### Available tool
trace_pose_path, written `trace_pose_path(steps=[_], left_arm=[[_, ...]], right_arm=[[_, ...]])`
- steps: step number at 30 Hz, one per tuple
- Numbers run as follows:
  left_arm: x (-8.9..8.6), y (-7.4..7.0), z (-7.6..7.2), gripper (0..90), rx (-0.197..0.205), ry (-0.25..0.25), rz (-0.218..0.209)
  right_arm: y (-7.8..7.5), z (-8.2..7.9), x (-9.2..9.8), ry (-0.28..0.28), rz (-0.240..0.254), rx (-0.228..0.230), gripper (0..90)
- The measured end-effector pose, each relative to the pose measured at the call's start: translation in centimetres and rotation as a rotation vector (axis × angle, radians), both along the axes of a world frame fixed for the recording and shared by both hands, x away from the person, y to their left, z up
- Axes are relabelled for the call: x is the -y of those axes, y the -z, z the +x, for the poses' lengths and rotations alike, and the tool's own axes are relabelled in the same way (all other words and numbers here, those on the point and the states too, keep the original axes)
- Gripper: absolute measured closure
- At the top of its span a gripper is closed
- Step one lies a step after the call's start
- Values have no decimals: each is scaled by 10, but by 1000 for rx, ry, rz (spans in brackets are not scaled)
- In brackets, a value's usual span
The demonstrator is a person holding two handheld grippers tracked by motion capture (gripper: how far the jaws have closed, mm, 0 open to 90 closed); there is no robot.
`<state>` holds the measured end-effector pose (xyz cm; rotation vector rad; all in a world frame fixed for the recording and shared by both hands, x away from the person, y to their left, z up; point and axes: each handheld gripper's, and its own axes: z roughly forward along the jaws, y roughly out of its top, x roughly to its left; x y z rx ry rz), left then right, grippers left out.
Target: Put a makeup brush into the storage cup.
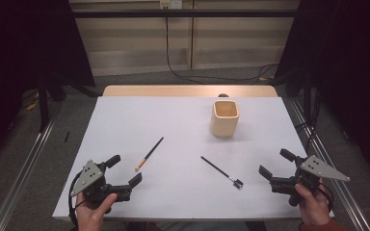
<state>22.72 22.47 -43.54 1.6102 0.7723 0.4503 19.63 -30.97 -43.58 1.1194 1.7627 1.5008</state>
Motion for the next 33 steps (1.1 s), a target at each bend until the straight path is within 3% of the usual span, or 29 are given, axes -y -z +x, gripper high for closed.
trace_pose_path(steps=[23, 33], left_arm=[[1, -1, -6, 29, -3, 24, 40], [6, -3, 7, 32, -17, 41, 57]], right_arm=[[-1, -1, -2, -32, -1, -6, 0], [-1, -3, -4, -38, -6, 0, 0]])
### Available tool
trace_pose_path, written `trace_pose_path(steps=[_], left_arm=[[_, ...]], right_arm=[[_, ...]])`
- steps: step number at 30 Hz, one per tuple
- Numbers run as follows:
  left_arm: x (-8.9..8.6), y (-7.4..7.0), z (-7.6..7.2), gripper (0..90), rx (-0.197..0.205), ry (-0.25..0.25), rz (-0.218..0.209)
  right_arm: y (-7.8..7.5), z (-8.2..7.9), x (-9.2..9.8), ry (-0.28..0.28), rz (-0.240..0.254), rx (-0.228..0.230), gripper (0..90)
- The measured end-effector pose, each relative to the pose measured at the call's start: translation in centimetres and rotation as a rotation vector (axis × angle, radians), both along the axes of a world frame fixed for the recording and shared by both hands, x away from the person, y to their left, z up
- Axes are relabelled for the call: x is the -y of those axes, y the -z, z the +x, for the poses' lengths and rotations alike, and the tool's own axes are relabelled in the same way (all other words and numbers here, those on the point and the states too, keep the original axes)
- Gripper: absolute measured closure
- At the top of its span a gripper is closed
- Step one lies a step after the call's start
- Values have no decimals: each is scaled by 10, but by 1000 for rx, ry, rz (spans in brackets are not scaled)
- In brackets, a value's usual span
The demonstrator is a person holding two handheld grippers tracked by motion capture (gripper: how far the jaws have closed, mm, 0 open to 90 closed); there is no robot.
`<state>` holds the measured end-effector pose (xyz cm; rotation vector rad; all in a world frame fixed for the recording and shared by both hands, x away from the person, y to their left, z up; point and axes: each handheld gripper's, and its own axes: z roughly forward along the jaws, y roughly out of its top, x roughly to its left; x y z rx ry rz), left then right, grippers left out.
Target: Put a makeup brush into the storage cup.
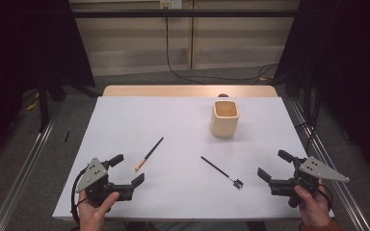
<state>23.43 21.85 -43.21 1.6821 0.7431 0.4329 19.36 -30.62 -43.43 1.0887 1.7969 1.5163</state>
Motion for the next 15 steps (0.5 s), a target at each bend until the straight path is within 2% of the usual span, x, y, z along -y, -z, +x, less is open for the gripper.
trace_pose_path(steps=[4, 8, 10, 13, 15], left_arm=[[6, -6, 7, 33, 8, 21, 21], [10, -11, 10, 39, 13, 24, 11], [13, -13, 14, 40, 27, 25, 24], [15, -16, 20, 41, 27, 28, 11], [19, -18, 27, 48, 28, 47, 26]], right_arm=[[0, 0, -1, -5, 5, -2, 0], [0, 0, -2, -12, 3, -1, 0], [0, 0, -2, -10, 4, -3, 0], [0, 1, -1, -11, 8, -5, 0], [0, 0, -2, -10, 7, -4, 0]])
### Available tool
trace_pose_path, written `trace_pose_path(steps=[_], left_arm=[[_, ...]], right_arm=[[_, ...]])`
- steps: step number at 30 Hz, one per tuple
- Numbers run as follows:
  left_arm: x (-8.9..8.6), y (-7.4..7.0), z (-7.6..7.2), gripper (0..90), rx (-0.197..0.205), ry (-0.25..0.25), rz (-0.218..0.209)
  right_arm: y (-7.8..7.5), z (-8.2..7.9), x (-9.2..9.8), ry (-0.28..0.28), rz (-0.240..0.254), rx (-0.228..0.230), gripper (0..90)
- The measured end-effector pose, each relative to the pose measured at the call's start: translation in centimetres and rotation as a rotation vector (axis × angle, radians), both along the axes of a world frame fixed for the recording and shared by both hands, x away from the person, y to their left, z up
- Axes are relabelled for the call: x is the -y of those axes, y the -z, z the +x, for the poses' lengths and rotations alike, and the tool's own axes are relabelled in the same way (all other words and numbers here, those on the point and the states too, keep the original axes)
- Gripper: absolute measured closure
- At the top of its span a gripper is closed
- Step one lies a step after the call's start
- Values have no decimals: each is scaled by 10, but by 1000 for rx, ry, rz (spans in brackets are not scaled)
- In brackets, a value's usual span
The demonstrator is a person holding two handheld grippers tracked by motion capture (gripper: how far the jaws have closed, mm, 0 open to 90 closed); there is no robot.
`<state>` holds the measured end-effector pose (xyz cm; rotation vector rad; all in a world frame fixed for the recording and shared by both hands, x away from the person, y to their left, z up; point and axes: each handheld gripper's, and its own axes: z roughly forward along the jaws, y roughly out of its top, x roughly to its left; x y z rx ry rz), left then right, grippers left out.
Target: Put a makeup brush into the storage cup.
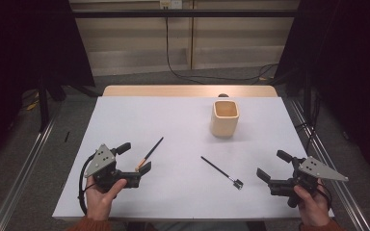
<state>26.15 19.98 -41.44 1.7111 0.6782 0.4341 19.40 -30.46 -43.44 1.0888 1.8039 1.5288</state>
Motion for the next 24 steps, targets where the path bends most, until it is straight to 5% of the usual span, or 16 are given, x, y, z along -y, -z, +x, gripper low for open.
trace_pose_path(steps=[24], left_arm=[[2, -7, 39, 63, -39, -27, 15]], right_arm=[[1, 1, 0, -4, -2, -3, 0]])
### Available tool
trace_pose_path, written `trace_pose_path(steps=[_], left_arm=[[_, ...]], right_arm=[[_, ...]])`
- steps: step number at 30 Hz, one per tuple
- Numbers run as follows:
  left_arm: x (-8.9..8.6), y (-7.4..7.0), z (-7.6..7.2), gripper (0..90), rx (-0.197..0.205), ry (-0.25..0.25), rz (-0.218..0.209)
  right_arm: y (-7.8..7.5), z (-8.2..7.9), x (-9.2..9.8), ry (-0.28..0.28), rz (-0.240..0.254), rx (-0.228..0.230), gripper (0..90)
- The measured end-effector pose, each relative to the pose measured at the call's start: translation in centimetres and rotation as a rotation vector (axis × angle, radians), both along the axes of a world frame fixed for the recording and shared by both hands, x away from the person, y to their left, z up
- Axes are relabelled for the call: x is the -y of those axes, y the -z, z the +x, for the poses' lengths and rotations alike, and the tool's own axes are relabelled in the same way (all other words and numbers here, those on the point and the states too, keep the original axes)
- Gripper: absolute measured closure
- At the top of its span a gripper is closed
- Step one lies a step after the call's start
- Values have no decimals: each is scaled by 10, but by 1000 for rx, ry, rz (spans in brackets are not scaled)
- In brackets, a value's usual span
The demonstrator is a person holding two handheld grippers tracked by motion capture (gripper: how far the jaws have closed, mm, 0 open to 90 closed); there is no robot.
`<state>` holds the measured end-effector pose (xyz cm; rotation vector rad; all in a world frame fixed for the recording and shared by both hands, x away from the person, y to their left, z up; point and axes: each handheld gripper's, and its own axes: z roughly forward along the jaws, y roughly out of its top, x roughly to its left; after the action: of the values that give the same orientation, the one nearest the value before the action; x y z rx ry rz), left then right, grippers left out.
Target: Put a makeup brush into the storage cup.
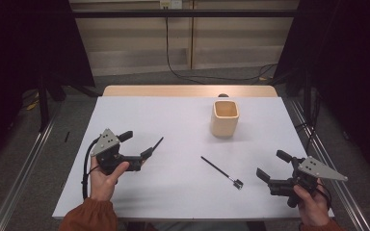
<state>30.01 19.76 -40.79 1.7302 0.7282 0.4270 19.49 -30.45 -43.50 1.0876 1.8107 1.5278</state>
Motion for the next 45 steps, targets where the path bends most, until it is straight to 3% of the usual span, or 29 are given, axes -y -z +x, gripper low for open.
trace_pose_path(steps=[4, 9, 16, 18, 27, 31, 33, 34, 35, 38, 39, 42, 45], left_arm=[[1, -1, 8, 65, -10, -3, 27], [5, -7, 14, 67, -6, -3, 32], [11, -11, 28, 69, -26, -12, 92], [14, -11, 34, 69, -58, 6, 142], [17, -13, 42, 64, -135, 10, 227], [18, -18, 47, 67, -193, 32, 280], [18, -21, 49, 126, -255, 71, 301], [19, -22, 50, 147, -261, 71, 316], [19, -23, 50, 133, -256, 61, 329], [21, -23, 52, 123, -310, 86, 337], [21, -22, 53, 117, -338, 80, 360], [21, -20, 54, 98, -364, 89, 376], [21, -16, 58, 76, -421, 81, 399]], right_arm=[[0, 0, 0, -1, -1, 0, 0], [0, 0, 0, -1, -1, 1, 0], [0, 0, 0, 1, 1, -1, 0], [0, 0, 0, 1, 1, -1, 0], [0, 0, 0, 1, 2, -3, 0], [0, 1, 0, 3, 3, -3, 0], [0, 1, 0, 2, 4, -3, 0], [0, 0, 0, 3, 4, -4, 0], [0, 0, 0, 3, 3, -4, 0], [0, 1, 0, 3, 0, -5, 0], [0, 1, 0, 3, 2, -6, 0], [0, 1, 0, 4, 3, -6, 0], [0, 1, 0, 2, 1, -7, 0]])
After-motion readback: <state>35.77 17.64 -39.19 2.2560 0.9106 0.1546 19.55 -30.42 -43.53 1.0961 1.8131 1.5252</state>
